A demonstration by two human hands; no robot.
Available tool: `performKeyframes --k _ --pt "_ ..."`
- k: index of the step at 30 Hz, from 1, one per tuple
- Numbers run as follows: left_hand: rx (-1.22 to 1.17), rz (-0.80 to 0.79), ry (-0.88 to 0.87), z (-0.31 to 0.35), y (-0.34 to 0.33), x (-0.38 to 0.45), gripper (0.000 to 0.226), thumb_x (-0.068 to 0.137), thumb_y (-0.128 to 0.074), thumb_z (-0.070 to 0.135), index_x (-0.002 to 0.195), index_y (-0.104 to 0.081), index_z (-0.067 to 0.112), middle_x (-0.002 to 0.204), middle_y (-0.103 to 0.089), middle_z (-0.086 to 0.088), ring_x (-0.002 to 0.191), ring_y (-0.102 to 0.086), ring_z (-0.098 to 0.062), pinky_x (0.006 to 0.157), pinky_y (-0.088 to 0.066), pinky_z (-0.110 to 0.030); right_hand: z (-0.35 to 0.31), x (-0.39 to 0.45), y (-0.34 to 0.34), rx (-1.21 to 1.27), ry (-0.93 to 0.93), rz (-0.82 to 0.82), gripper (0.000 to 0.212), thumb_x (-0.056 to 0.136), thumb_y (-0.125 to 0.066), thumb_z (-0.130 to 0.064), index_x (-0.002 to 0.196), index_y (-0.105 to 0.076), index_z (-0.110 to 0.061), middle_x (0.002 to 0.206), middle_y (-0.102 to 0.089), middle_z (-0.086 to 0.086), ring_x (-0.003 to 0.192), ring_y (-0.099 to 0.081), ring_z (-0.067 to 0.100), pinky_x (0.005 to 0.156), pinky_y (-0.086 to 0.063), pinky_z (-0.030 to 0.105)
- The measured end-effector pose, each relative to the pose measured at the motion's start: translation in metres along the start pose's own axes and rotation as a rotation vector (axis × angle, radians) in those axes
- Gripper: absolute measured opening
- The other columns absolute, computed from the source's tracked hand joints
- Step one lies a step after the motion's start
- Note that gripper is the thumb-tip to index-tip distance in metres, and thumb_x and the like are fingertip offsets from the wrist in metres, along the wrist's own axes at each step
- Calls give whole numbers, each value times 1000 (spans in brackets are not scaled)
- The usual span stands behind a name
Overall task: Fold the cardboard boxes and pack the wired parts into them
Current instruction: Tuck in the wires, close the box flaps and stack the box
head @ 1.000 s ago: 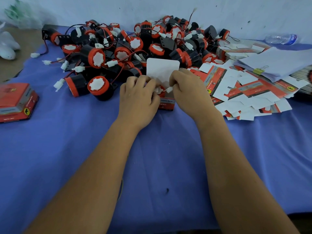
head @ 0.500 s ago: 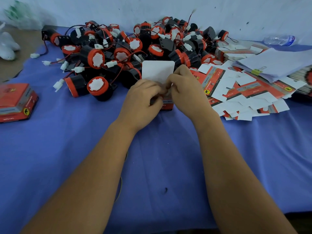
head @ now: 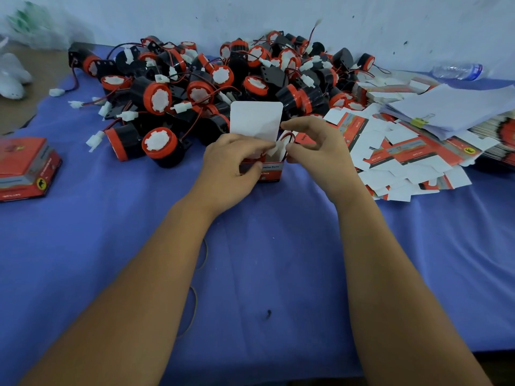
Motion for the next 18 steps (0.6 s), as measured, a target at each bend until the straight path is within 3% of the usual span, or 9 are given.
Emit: performKeyframes --k 3,7,10,12,16,18 --pt "-73 -3 60 -1 1 -2 41 91 -60 11 128 -60 31 109 -52 34 115 -35 5 104 -30 -27 -1 -1 -1 14 25 18 28 87 -61 3 100 -66 -22 103 -65 -17 92 -66 2 82 -58 35" --pt "-124 -15 98 -2 1 -2 37 94 -59 10 127 -60 27 116 -63 20 119 -40 1 109 -33 -34 2 2 -4 -54 40 43 19 89 -62 -2 103 -70 -11 117 -67 -3 99 -66 17 87 -56 39" --pt "-181 -21 114 -3 1 -2 32 94 -61 11 121 -64 27 116 -66 12 123 -47 -6 109 -36 -32 -1 2 -8 -155 90 48 22 90 -63 -7 111 -70 -13 120 -65 -4 102 -62 7 87 -53 28" --pt "-200 -16 121 -5 1 -3 29 94 -63 11 117 -66 29 114 -66 14 121 -47 -5 107 -37 -29 -1 1 -9 -168 99 49 27 91 -64 -10 117 -68 -17 120 -65 -6 92 -60 -1 81 -50 21" --pt "-269 4 98 0 3 -2 32 91 -65 4 108 -68 31 104 -67 19 115 -56 -3 100 -43 -21 -1 -2 -7 -85 94 85 26 87 -65 -9 110 -59 -19 111 -65 -8 91 -63 22 75 -55 31" --pt "-313 27 80 2 5 -2 34 88 -67 0 103 -68 30 98 -68 21 107 -61 4 93 -44 -11 -2 -3 -6 -61 90 94 20 87 -64 -7 104 -58 -17 109 -65 -4 93 -62 26 75 -56 36"
Point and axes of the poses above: each hand's wrist, its own x-axis towards the middle knuckle, its own y-axis out of the back of the hand, z = x × y, the point moved 7 cm from there along x, towards the middle knuckle
